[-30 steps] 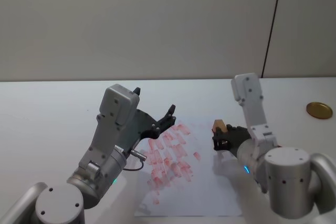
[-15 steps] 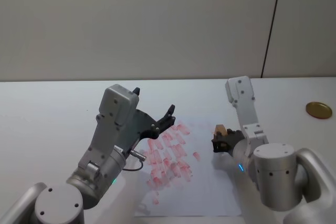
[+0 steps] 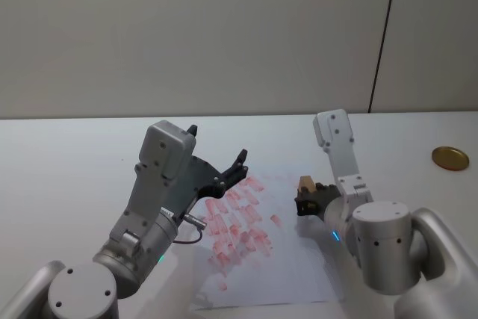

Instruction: Use the one hand to pick up the stamp and affix it onto the A4 paper.

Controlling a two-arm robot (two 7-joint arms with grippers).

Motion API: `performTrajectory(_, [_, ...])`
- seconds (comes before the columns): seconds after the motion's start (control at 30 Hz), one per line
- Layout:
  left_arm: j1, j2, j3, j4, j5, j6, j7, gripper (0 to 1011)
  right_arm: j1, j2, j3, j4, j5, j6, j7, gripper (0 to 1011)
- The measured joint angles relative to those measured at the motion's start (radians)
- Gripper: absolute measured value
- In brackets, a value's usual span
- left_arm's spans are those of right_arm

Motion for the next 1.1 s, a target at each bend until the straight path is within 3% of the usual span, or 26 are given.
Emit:
performTrajectory(0.5, [0.0,0.0,0.0,0.0,0.0,0.0,0.0,993,0.023,-0.014,0.015,0.025,0.025,0.036,0.005,223])
performTrajectory(1.1, [0.0,0.0,0.0,0.0,0.0,0.0,0.0,993,0.049,-0.026,0.051,-0.009,0.086,0.094,-0.012,223])
